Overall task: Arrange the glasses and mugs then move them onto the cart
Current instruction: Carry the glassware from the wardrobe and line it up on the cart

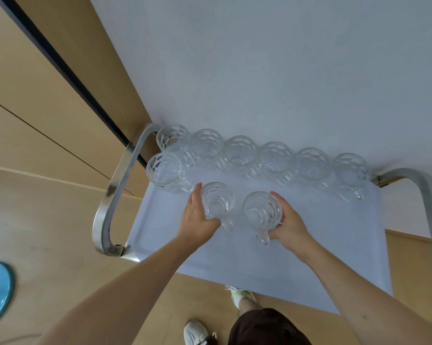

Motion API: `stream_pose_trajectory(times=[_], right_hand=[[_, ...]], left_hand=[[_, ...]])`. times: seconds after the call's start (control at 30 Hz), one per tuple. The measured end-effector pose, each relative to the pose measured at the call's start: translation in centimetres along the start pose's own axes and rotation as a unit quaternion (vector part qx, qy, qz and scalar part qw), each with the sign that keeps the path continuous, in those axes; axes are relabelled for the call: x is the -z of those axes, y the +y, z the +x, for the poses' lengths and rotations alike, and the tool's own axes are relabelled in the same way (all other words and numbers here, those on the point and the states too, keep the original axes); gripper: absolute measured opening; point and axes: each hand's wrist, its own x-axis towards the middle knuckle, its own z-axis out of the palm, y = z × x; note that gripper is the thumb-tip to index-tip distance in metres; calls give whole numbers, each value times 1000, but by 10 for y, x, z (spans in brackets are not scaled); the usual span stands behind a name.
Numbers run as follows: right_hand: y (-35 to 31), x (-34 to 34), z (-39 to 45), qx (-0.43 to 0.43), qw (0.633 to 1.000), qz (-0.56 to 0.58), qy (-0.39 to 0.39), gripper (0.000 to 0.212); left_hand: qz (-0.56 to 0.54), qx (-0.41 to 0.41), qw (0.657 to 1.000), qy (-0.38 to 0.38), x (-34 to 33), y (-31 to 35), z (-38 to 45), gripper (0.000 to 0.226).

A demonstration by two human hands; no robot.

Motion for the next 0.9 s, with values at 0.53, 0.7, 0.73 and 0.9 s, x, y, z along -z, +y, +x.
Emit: stream_pose_trajectory(times=[0.53,0.7,0.73,0.9], right_hand=[[-27,-19,4,40,989,-119,77,105],[-35,-22,24,41,992,-103,67,101],[-37,-22,27,40,992,-103,68,98],[-42,-22,39,40,993,-99,58,94]], left_hand=[[250,-154,956,22,14,16,32,105],[301,-161,938,53,16,20,44,100],[306,-161,937,55,17,21,46,100],[297,-134,943,66,19,22,54,102]])
